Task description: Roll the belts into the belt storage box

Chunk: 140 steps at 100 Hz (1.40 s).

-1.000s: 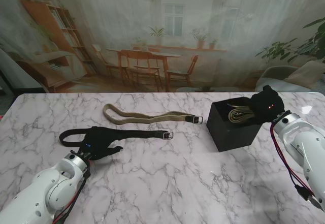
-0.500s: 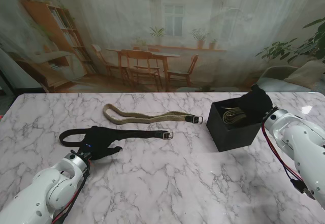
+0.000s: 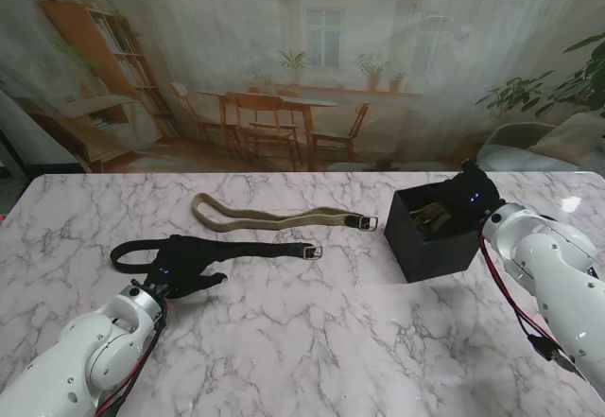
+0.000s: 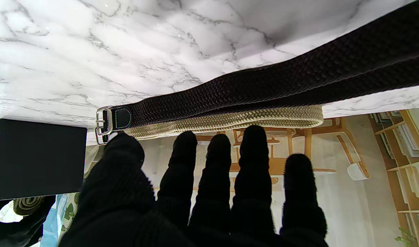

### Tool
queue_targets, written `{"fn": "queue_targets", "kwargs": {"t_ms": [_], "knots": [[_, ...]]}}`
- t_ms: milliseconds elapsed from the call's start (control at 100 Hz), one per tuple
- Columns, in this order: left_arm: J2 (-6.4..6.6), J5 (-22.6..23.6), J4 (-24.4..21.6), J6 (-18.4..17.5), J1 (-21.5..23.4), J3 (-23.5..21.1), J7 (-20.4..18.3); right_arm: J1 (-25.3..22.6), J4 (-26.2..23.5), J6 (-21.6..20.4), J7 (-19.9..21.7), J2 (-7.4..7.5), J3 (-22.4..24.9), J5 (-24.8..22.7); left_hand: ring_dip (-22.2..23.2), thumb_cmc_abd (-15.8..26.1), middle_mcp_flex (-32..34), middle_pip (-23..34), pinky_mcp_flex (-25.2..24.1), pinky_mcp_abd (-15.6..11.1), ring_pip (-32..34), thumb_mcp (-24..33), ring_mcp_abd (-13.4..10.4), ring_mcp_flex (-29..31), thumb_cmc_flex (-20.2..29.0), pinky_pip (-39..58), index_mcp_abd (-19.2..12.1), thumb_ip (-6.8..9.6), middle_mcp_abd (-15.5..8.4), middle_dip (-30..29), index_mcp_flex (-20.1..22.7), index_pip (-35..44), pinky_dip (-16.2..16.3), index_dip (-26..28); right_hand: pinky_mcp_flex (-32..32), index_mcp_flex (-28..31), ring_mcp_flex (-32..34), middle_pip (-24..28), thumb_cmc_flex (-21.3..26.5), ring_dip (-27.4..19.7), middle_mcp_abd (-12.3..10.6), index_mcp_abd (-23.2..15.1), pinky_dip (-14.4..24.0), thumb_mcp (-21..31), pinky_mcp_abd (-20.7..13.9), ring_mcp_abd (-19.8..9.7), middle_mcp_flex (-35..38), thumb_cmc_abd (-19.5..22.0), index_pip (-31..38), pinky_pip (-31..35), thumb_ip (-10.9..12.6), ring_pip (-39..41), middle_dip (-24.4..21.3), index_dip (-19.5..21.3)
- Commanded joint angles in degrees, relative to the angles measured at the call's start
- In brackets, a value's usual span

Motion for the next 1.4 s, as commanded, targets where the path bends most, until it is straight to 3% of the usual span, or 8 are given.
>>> {"fn": "queue_targets", "kwargs": {"t_ms": [0,240,500,580,760,910,1180,1390], "knots": [[0.07,0.08,0.15,0.16,-0.13,0.31,-0.67,-0.9,-0.94,0.09,0.14,0.2,0.58,-1.05,-0.34,2.07,-1.8,-0.78,-0.73,0.92,-1.02,-0.94,0.46,-1.48,-0.12,1.26,0.13,-0.97,-0.27,0.25,-0.47,-1.12,1.02,-0.15,-1.78,-2.67,-3.0,-1.7,-1.92,-1.8,3.01,-0.58,0.76,1.55,2.91,2.52,-5.21,2.89,-1.19,-1.0,3.59,-2.35,-1.33,1.55],[0.11,0.19,0.39,-0.08,-0.34,0.47,-0.62,-3.28,-3.19,0.43,-0.64,-0.1,3.55,-1.2,-0.36,2.07,-1.86,-0.83,-0.77,0.98,-1.05,-0.92,0.38,-1.44,-0.13,1.19,0.14,-0.96,-0.33,0.21,-0.48,-1.15,0.98,-0.17,-6.17,-8.3,-9.21,2.75,-5.58,-4.17,7.95,5.9,0.52,-5.94,4.55,5.19,-17.14,6.04,-6.13,-2.22,4.74,-2.26,-3.05,2.03],[0.12,0.17,0.41,0.09,-0.43,0.59,-0.81,-6.96,-7.46,-0.88,-3.42,-0.65,8.52,0.08,-0.4,2.13,-1.99,-0.92,-0.79,1.06,-1.13,-0.91,0.41,-1.5,-0.19,1.21,0.12,-0.97,-0.25,0.16,-0.28,-1.04,1.0,-0.13,-6.17,-7.03,-9.78,3.76,-2.2,-4.96,8.04,5.09,0.17,-8.12,4.53,5.49,-17.25,9.03,-6.29,-2.48,5.64,-1.9,-3.79,2.91],[0.11,0.14,0.34,0.24,-0.37,0.52,-0.93,-8.86,-9.55,-1.33,-4.96,-1.21,10.53,2.32,-0.48,2.26,-2.44,-1.15,-0.8,1.05,-1.3,-0.9,0.46,-1.78,-0.17,1.19,0.1,-0.97,-0.1,0.07,0.01,-0.88,0.99,-0.07,-6.31,-6.2,-9.75,3.93,-1.64,-5.01,7.7,4.45,0.1,-8.24,4.68,5.5,-16.75,9.71,-5.92,-2.52,5.81,-1.78,-3.82,3.21],[0.06,0.15,0.03,0.2,-0.07,0.09,-0.64,-14.08,-14.52,-1.25,-7.33,-3.28,12.89,10.23,-0.6,2.66,-2.94,-1.39,-0.84,0.71,-1.57,-0.96,0.48,-2.31,-0.36,0.93,0.06,-1.02,0.12,-0.04,0.82,-0.41,0.84,0.14,-7.74,-5.16,-10.38,-0.05,-0.6,-8.5,6.7,2.72,-2.04,-8.69,6.5,8.86,-16.09,9.61,-6.19,-5.39,5.85,-5.46,-7.33,3.73],[0.04,0.26,-0.04,0.12,0.08,-0.3,-0.28,-17.95,-17.25,-1.09,-9.16,-4.68,12.63,15.63,-0.69,2.63,-3.15,-1.49,-0.86,0.71,-1.7,-1.01,0.51,-2.56,-0.38,0.95,-0.01,-1.04,0.22,-0.08,1.02,-0.19,0.85,0.26,-8.51,-2.93,-10.42,-0.83,0.62,-8.75,6.75,2.21,-2.67,-9.58,7.19,8.72,-14.55,8.88,-6.04,-6.24,5.94,-5.74,-7.84,3.76],[0.09,0.88,-0.11,-0.48,0.83,-1.89,0.36,-23.78,-17.36,3.27,-16.71,-5.59,8.59,17.96,-0.73,2.26,-3.16,-1.6,-0.36,0.11,-1.71,-0.98,0.67,-2.62,-0.17,1.32,0.14,-1.02,0.28,-0.12,1.16,0.0,1.01,0.44,-8.57,0.0,-9.77,-2.68,1.33,-8.63,5.66,1.06,-2.95,-9.64,8.06,8.63,-10.88,7.3,-6.54,-6.79,5.8,-6.08,-7.85,3.49],[0.51,3.32,-1.24,-2.13,2.28,-5.42,-0.28,-26.9,-17.24,6.66,-19.49,-6.36,6.47,20.46,-1.12,2.11,-9.04,-5.88,0.49,-2.71,-2.4,-0.96,0.55,-4.02,-0.44,1.68,-0.56,-1.01,1.34,-2.95,-0.5,-1.72,0.97,-0.36,-9.07,0.98,-9.91,-3.45,1.75,-8.5,5.45,0.96,-3.02,-9.55,8.35,8.57,-10.07,7.24,-6.56,-7.14,5.75,-6.26,-7.48,3.56]]}}
